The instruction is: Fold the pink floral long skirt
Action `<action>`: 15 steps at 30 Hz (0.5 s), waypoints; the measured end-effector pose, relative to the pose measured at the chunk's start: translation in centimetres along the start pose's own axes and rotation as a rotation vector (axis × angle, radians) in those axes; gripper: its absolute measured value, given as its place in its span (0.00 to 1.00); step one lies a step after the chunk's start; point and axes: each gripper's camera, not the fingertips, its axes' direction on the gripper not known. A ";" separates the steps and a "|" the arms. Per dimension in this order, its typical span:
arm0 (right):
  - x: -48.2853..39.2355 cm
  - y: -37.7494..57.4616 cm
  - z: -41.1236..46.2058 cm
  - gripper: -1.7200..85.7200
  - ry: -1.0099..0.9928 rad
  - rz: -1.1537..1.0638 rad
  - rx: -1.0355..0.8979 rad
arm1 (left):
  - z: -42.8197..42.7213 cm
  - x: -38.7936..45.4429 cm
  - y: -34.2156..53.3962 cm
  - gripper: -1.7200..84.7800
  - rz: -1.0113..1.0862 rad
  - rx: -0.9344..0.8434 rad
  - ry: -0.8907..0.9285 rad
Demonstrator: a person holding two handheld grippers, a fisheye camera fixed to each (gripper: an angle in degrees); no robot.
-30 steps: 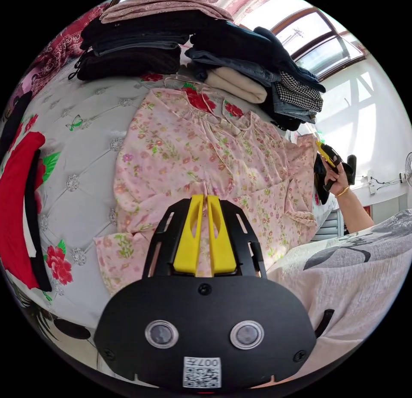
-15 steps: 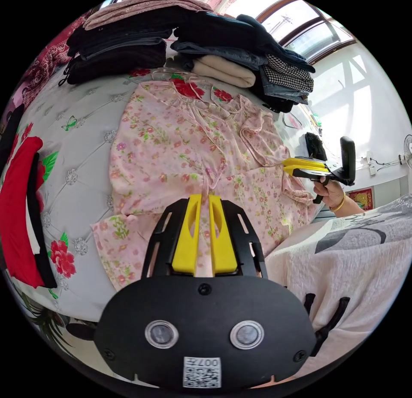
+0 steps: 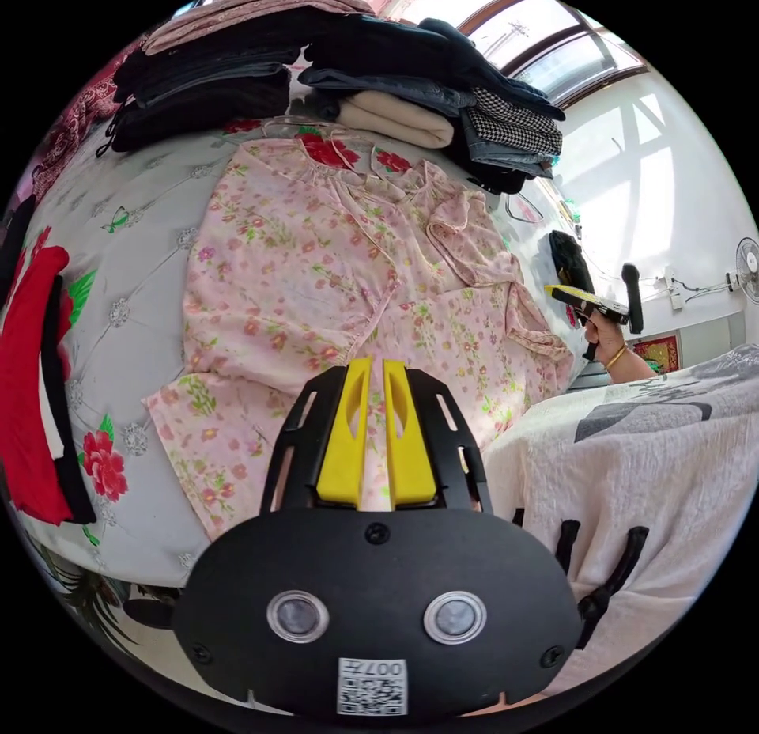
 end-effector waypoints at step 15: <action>-2.9 0.7 1.6 0.02 0.046 -0.167 -0.069 | -1.6 -2.5 -0.3 0.01 -0.112 0.031 0.029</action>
